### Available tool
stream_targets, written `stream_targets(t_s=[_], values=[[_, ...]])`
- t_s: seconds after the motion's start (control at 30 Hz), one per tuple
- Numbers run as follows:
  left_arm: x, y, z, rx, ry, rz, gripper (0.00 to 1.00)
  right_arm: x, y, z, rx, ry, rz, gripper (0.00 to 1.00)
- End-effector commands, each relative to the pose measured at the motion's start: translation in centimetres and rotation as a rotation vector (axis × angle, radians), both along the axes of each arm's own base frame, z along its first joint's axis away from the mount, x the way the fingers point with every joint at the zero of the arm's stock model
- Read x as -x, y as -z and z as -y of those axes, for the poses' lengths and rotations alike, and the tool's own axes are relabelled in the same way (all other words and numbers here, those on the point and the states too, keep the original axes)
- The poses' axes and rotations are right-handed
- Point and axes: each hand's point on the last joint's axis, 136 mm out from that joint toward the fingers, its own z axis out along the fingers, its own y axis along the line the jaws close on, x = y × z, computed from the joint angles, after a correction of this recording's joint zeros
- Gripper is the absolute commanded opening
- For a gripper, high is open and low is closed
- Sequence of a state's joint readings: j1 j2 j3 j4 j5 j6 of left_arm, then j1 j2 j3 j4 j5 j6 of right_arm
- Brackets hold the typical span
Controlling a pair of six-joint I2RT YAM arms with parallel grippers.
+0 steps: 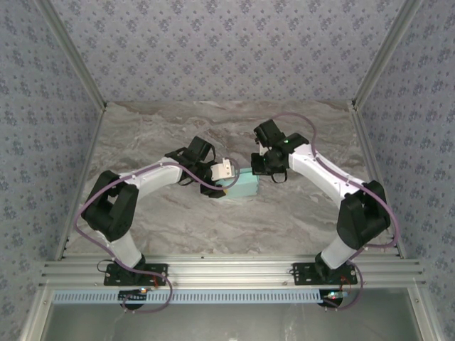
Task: Fold the paper box
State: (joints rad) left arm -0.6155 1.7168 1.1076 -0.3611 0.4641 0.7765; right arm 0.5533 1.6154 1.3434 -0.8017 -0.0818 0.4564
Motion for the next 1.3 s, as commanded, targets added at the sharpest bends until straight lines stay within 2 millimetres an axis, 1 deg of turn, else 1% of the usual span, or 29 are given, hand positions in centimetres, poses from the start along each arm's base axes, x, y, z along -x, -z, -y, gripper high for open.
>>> stream_targets(t_s=[0.0,0.17,0.27,0.47,0.53,0.67,0.83,0.9,0.93,1.0,1.07,1.1,1.13,1.17,1.23,1.27], values=[[1.0,0.2,0.6,0.013,0.033,-0.024,0.62,0.1,-1.1,-1.0,-0.020,-0.009,-0.016,0.09],[1.0,0.3,0.5,0.002,0.032,-0.029,0.62,-0.1,-0.8,-1.2,-0.020,-0.011,-0.034,0.09],[1.0,0.5,0.5,0.003,0.031,-0.027,0.62,0.0,-0.1,-1.1,-0.002,-0.013,-0.041,0.09],[0.9,0.5,0.5,0.000,0.029,-0.025,0.62,1.0,1.5,-0.9,0.010,-0.018,-0.071,0.09],[0.8,0.6,0.4,-0.006,0.023,-0.026,0.62,1.2,1.9,-0.6,0.028,-0.017,-0.067,0.09],[0.5,-0.1,0.4,0.011,-0.011,-0.017,0.62,1.6,2.8,0.0,0.059,-0.023,-0.059,0.09],[0.1,-1.7,0.5,0.077,-0.042,0.006,0.63,1.8,3.3,0.6,0.087,-0.021,-0.040,0.09],[0.1,-1.9,0.4,0.088,-0.050,0.018,0.63,1.9,3.3,0.6,0.079,-0.015,-0.033,0.13],[0.2,-1.9,0.4,0.093,-0.050,0.023,0.62,2.0,3.2,0.7,0.077,-0.013,-0.026,0.16],[0.3,-1.5,0.3,0.092,-0.043,0.032,0.62,1.8,2.4,0.9,0.077,-0.004,-0.001,0.19],[0.5,-1.0,0.0,0.079,-0.035,0.031,0.61,1.5,0.9,1.3,0.066,0.014,0.059,0.21],[0.7,-0.8,0.0,0.074,-0.028,0.028,0.61,1.2,0.0,1.5,0.048,0.025,0.103,0.24],[0.7,-0.7,-0.1,0.070,-0.024,0.031,0.60,1.0,-0.9,1.7,0.031,0.023,0.151,0.29],[0.8,-0.6,-0.1,0.068,-0.016,0.037,0.59,1.0,-1.5,2.0,0.023,0.017,0.187,0.32],[0.8,-0.2,-0.2,0.059,-0.002,0.048,0.59,0.9,-2.8,2.3,0.000,-0.043,0.267,0.36],[0.6,-0.1,-0.3,0.051,0.000,0.054,0.58,0.6,-3.6,2.2,-0.019,-0.075,0.318,0.37]])
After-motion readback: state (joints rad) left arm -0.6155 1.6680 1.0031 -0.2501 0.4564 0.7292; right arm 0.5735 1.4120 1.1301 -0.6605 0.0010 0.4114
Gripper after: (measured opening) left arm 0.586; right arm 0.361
